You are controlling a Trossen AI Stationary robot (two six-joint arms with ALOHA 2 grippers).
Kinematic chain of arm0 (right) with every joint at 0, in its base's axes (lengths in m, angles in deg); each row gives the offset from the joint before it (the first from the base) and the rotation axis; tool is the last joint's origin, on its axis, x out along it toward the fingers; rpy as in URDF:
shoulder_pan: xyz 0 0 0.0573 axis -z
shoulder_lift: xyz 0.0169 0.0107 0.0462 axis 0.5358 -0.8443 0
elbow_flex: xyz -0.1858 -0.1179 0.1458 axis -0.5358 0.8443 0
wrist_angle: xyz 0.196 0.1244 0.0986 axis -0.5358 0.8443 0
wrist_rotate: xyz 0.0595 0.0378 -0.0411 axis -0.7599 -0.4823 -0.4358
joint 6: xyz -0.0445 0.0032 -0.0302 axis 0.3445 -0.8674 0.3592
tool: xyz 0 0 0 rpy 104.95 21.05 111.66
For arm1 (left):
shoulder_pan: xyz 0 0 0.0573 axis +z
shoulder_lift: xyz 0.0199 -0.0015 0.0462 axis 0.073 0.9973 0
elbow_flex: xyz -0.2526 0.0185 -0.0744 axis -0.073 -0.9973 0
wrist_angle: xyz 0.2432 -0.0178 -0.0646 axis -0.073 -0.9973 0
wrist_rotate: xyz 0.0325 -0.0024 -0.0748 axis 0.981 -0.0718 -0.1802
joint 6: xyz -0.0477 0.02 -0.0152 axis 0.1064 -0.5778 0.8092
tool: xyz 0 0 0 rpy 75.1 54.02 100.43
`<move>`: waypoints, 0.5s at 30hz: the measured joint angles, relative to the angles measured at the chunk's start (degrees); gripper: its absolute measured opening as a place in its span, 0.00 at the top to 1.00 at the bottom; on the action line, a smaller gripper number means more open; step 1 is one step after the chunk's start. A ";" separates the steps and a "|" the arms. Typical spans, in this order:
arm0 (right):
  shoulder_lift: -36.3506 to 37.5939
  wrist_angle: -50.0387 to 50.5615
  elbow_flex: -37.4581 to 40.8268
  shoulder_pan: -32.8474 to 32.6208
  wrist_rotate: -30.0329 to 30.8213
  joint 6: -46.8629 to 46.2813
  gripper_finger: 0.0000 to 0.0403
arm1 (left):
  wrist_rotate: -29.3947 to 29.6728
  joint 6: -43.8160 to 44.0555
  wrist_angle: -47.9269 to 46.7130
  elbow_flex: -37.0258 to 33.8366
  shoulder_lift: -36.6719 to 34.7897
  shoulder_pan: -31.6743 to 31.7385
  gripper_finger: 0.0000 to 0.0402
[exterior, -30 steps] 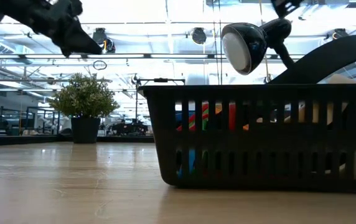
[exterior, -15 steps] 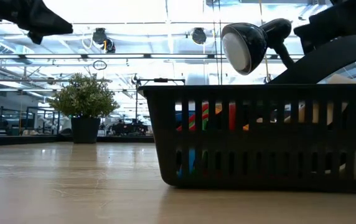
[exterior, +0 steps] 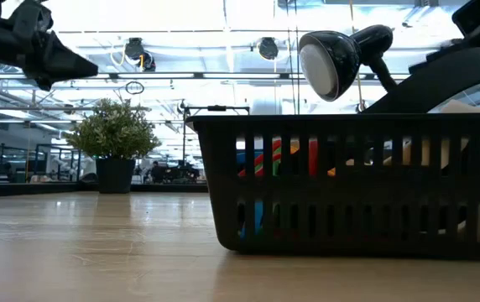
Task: Pick and place rubber bands into bin
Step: Return to home position
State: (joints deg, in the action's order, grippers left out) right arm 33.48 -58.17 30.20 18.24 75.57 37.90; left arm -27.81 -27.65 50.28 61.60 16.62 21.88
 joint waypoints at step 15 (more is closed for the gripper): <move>-0.15 -9.40 6.37 1.08 8.62 1.06 0.64 | 2.79 2.30 15.23 -9.70 0.01 0.04 0.80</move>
State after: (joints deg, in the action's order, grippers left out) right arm 33.33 -67.57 36.57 19.32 84.18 38.96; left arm -25.03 -25.34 65.50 51.90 16.62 21.93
